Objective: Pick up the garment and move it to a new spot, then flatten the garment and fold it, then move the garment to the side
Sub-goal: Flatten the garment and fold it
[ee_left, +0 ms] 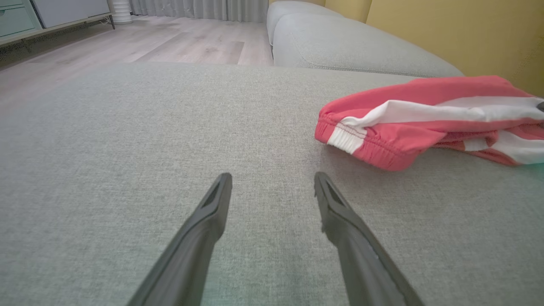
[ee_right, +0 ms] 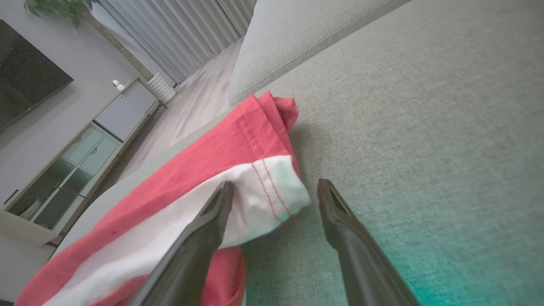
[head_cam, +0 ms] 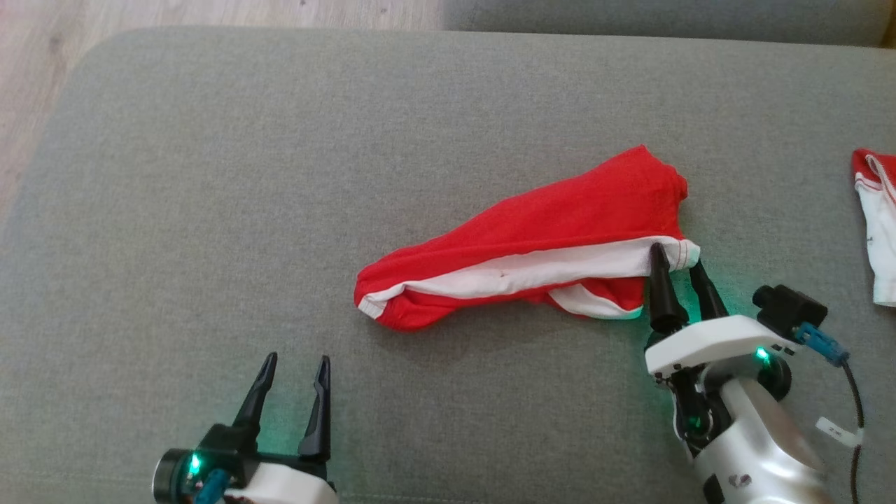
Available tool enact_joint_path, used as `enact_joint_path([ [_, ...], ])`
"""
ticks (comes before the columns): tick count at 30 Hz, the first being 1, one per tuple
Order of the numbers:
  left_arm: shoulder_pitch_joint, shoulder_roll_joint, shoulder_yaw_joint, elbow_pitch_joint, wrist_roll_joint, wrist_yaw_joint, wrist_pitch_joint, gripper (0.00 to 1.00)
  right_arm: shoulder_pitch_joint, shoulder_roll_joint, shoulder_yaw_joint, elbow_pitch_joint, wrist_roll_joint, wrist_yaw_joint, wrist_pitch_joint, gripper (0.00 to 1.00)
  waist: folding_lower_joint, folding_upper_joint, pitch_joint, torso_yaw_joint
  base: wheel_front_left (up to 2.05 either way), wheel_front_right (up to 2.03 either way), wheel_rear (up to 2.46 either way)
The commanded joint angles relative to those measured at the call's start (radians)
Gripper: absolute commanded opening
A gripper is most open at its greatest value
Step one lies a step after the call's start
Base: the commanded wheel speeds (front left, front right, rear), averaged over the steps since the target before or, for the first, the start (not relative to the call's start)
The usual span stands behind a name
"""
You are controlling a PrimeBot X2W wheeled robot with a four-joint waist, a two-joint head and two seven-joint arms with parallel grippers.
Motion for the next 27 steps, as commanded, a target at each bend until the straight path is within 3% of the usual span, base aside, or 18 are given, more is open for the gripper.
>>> enact_joint_path([
  [1, -0.03, 0.0, 0.025, -0.027, -0.006, -0.003, -0.005, 1.0, -0.036, -0.002, 0.041, -0.031, 0.036, -0.001, -0.004, 1.0, -0.0002, 0.0, 0.008, 0.001, 0.0, 0.0, 0.0],
  [5, -0.041, 0.0, 0.023, -0.025, -0.006, -0.002, -0.005, 1.0, -0.042, -0.002, 0.06, -0.044, 0.061, -0.001, -0.004, 1.0, -0.0002, 0.0, 0.014, -0.001, 0.0, 0.0, 0.0],
  [6, -0.043, 0.0, 0.021, -0.025, -0.006, -0.001, -0.005, 1.0, -0.042, -0.002, 0.06, -0.052, 0.066, -0.001, -0.004, 0.87, -0.0002, 0.0, 0.015, -0.002, 0.0, 0.0, 0.0],
  [7, -0.043, 0.0, 0.021, -0.025, -0.006, -0.001, -0.005, 1.0, -0.042, -0.002, 0.06, -0.052, 0.066, -0.001, -0.004, 0.87, -0.0002, 0.0, 0.015, -0.002, 0.0, 0.0, 0.0],
  [8, -0.045, 0.0, 0.02, -0.025, -0.007, -0.001, -0.005, 1.0, -0.041, -0.002, 0.056, -0.059, 0.068, -0.001, -0.004, 0.56, -0.0002, 0.0, 0.015, -0.003, 0.0, 0.0, 0.0],
  [9, -0.048, 0.0, 0.019, -0.025, -0.007, 0.0, -0.005, 1.0, -0.041, -0.002, 0.054, -0.065, 0.065, -0.001, -0.004, 0.38, -0.0002, 0.0, 0.016, -0.004, 0.0, 0.0, 0.0],
  [10, -0.05, 0.0, 0.017, -0.026, -0.008, 0.0, -0.005, 1.0, -0.04, -0.002, 0.05, -0.071, 0.062, -0.001, -0.004, 0.11, -0.0002, 0.0, 0.016, -0.005, 0.0, 0.0, 0.0],
  [11, -0.051, 0.0, 0.014, -0.028, -0.01, -0.001, -0.005, 1.0, -0.039, -0.002, 0.04, -0.08, 0.057, -0.001, -0.004, 0.0, -0.0002, 0.0, 0.016, -0.006, 0.0, 0.0, 0.0],
  [15, -0.054, 0.0, -0.002, -0.045, -0.041, -0.01, -0.005, 1.0, -0.024, -0.002, 0.006, -0.12, 0.043, -0.001, -0.004, 0.0, -0.0002, 0.0, 0.009, -0.017, 0.0, 0.0, 0.0],
  [19, -0.054, 0.0, -0.054, -0.07, -0.145, -0.038, -0.005, 1.0, 0.002, -0.002, -0.007, -0.149, 0.028, -0.001, -0.004, 0.0, -0.0002, 0.0, -0.003, -0.035, 0.0, 0.0, 0.0],
  [27, -0.086, 0.001, -0.267, -0.048, -0.39, -0.049, -0.005, 1.0, 0.028, -0.002, -0.009, -0.159, 0.016, -0.001, -0.004, 0.0, -0.0002, 0.0, -0.01, -0.07, 0.0, 0.0, 0.0],
])
